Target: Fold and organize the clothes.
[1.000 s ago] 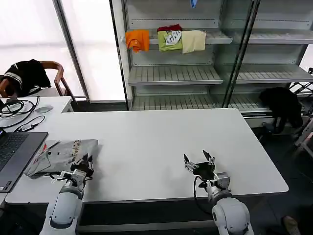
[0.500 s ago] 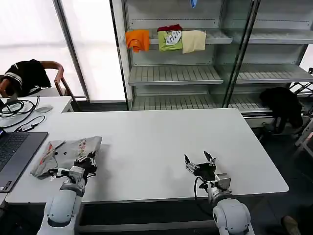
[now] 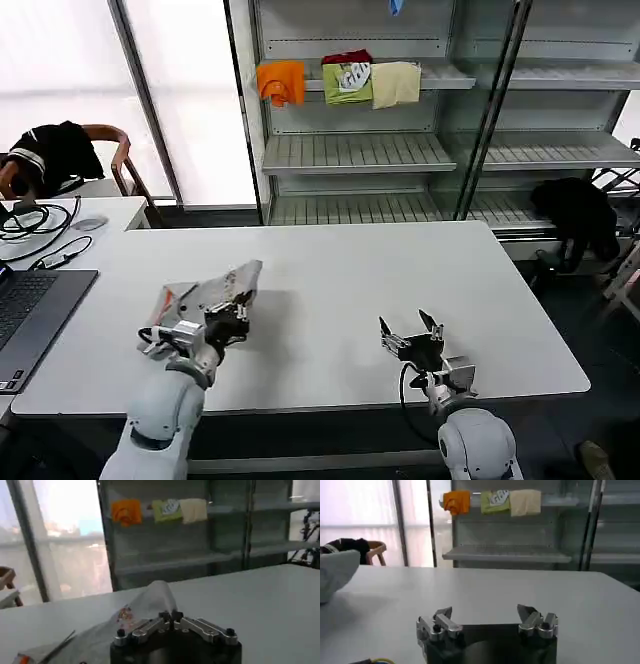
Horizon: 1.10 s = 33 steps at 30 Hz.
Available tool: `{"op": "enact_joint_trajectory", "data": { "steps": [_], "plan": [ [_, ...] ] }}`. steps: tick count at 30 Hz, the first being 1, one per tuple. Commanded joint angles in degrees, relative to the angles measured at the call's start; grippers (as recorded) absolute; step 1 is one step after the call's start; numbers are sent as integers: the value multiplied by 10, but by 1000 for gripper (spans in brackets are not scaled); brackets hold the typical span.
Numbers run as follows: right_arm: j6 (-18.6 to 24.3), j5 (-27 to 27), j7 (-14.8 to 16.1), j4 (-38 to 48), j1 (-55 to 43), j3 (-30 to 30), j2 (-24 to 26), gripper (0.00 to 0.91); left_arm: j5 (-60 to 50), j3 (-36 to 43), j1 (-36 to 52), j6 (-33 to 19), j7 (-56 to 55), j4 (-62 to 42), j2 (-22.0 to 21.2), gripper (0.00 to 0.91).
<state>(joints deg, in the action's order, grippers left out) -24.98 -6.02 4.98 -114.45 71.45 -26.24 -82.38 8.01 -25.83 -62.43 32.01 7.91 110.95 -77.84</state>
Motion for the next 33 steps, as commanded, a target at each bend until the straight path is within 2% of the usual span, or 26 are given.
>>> {"op": "enact_joint_trajectory", "data": {
  "steps": [1, 5, 6, 7, 14, 17, 20, 23, 24, 27, 31, 32, 33],
  "plan": [
    [0, 0, 1, -3, 0, 1, -2, 907, 62, 120, 37, 10, -28, -8, -30, 0],
    [-2, 0, 1, -7, -1, 0, -3, 907, 58, 139, 49, 11, -44, -19, -48, 20],
    [-2, 0, 2, -7, -1, 0, -3, 907, 57, 141, 50, 11, -52, -20, -53, 786],
    [-2, 0, 2, -8, -1, 1, -3, 907, 52, 139, 49, 11, -49, -20, -56, 907],
    [-3, -26, 1, 7, -16, 15, -20, 907, 92, 109, 42, 10, -44, 33, -35, 907],
    [-15, -52, -13, 23, -29, 28, -39, 907, 139, 79, 46, 10, -68, 75, -23, 907],
    [-40, -109, -31, 44, -49, 51, -64, 907, 166, 28, 44, 10, -75, 102, -2, 907],
    [-81, -175, -51, 63, -68, 74, -89, 907, 164, -34, 33, 10, -68, 100, 15, 907],
    [-82, -189, -55, 71, -75, 85, -95, 907, 164, -50, 29, 10, -67, 95, 21, 907],
    [-82, -203, -62, 96, -89, 112, -108, 907, 164, -93, 8, 10, -59, 75, 32, 907],
    [-82, -225, -93, 136, -108, 143, -115, 907, 166, -137, -19, 5, -46, 54, 38, 907],
    [-82, -229, -97, 140, -111, 146, -115, 776, 169, -147, -25, 0, -45, 50, 38, 907],
    [-82, -236, -110, 147, -115, 150, -116, 0, 172, -155, -31, -2, -42, 47, 38, 907]
  ]
}}
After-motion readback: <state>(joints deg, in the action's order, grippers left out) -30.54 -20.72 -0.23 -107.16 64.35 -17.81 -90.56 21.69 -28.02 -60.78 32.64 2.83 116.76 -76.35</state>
